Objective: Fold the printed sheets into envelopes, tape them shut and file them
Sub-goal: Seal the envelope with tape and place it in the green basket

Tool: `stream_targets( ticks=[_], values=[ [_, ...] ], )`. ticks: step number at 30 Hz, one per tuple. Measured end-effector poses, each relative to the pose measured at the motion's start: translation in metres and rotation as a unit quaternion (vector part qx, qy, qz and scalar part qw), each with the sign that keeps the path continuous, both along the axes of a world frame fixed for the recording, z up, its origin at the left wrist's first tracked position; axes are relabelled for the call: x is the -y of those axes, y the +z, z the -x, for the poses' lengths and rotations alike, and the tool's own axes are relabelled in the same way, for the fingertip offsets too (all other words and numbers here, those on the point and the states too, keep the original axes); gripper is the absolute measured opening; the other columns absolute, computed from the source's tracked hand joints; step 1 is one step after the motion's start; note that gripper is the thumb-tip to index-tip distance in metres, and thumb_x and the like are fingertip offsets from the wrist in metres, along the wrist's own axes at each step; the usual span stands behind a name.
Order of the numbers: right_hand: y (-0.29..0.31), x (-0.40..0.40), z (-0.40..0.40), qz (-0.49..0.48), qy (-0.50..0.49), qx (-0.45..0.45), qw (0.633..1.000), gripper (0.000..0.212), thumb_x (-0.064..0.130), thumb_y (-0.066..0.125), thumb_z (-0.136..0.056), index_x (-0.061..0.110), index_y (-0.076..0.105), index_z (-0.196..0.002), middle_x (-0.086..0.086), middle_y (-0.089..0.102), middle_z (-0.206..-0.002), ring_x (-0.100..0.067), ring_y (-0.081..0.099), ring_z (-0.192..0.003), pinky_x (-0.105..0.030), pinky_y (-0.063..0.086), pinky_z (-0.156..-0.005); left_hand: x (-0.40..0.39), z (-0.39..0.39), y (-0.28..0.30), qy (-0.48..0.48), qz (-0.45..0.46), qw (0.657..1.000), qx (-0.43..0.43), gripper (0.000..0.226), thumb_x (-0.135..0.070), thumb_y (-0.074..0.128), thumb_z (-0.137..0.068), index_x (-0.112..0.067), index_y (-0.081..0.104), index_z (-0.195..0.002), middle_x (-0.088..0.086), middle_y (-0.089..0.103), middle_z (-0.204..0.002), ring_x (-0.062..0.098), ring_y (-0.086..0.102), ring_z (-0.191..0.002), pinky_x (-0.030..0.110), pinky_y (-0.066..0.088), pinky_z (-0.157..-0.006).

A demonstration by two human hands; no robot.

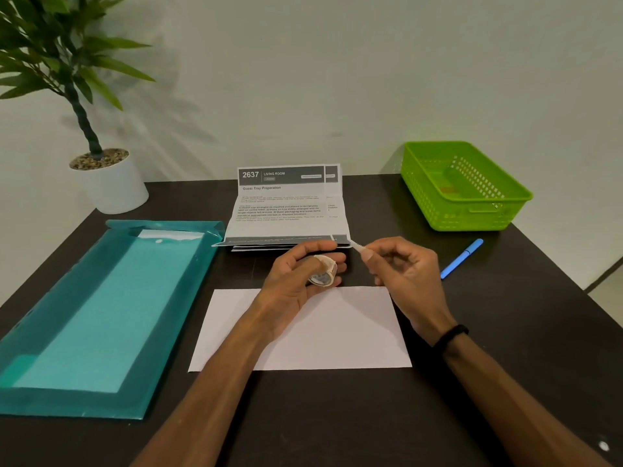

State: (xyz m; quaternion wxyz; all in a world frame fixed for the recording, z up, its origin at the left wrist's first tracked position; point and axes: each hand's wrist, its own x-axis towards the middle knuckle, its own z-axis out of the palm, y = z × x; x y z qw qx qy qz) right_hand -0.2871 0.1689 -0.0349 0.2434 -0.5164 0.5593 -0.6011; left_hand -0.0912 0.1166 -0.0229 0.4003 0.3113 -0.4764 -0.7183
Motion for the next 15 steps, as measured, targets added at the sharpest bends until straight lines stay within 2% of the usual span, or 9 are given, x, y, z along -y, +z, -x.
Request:
stream_targets(
  ticks=[2,5,8,10,11,13,15],
  values=[
    [0.001,0.0,0.002,-0.005,-0.026,0.015,1.0,0.009,0.023,0.076,-0.095,0.017,0.078,-0.102,0.003,0.076,-0.089,-0.007,0.069,-0.075,-0.024,0.056,-0.065,-0.002,0.002,-0.002,0.017,0.07,0.997,0.042,0.03,0.001,0.062,-0.098,-0.012,0.068,-0.124,0.01,0.075,-0.119,0.028,0.071,-0.116,0.048,0.055,-0.104],
    [0.002,0.001,0.007,0.005,-0.072,0.021,0.997,0.011,0.027,0.071,-0.099,0.02,0.076,-0.107,0.004,0.075,-0.088,-0.007,0.068,-0.074,-0.024,0.056,-0.062,-0.004,0.009,-0.006,0.059,0.238,0.956,0.16,0.039,-0.002,0.068,-0.094,-0.027,0.067,-0.124,-0.005,0.074,-0.119,0.016,0.069,-0.117,0.037,0.058,-0.099],
    [0.004,0.002,0.019,0.031,-0.127,-0.032,0.991,0.01,0.026,0.066,-0.103,0.021,0.072,-0.109,0.004,0.072,-0.089,-0.015,0.069,-0.079,-0.035,0.061,-0.066,-0.003,0.026,-0.007,0.045,0.298,0.924,0.238,0.054,-0.012,0.075,-0.09,-0.038,0.057,-0.134,-0.015,0.066,-0.127,0.009,0.063,-0.12,0.022,0.057,-0.095],
    [0.005,0.002,0.028,0.047,-0.152,-0.074,0.984,0.006,0.024,0.064,-0.104,0.025,0.069,-0.107,0.003,0.069,-0.084,-0.018,0.067,-0.075,-0.04,0.06,-0.066,-0.001,0.044,-0.004,0.018,0.325,0.896,0.302,0.06,-0.015,0.076,-0.088,-0.04,0.052,-0.137,-0.012,0.06,-0.129,0.008,0.062,-0.114,0.008,0.053,-0.085],
    [0.006,0.002,0.033,0.053,-0.162,-0.084,0.982,0.007,0.023,0.064,-0.104,0.027,0.068,-0.107,0.002,0.068,-0.081,-0.019,0.065,-0.072,-0.042,0.059,-0.066,0.001,0.054,-0.003,0.007,0.339,0.884,0.321,0.06,-0.014,0.076,-0.088,-0.038,0.051,-0.136,-0.009,0.06,-0.127,0.007,0.062,-0.108,0.006,0.051,-0.08],
    [0.005,0.002,0.04,0.064,-0.179,-0.094,0.977,0.008,0.023,0.064,-0.103,0.029,0.069,-0.107,0.003,0.066,-0.076,-0.018,0.063,-0.068,-0.043,0.057,-0.065,0.007,0.078,0.001,-0.005,0.361,0.872,0.33,0.055,-0.012,0.076,-0.085,-0.031,0.055,-0.132,-0.005,0.064,-0.114,0.005,0.064,-0.094,0.01,0.052,-0.072],
    [0.005,0.002,0.045,0.082,-0.208,-0.116,0.968,0.01,0.02,0.067,-0.102,0.026,0.072,-0.108,0.008,0.069,-0.082,-0.011,0.064,-0.071,-0.039,0.058,-0.068,0.011,0.103,0.005,-0.021,0.383,0.867,0.317,0.051,-0.013,0.075,-0.084,-0.027,0.056,-0.13,-0.004,0.068,-0.106,0.007,0.066,-0.086,0.019,0.055,-0.073]
  ],
)
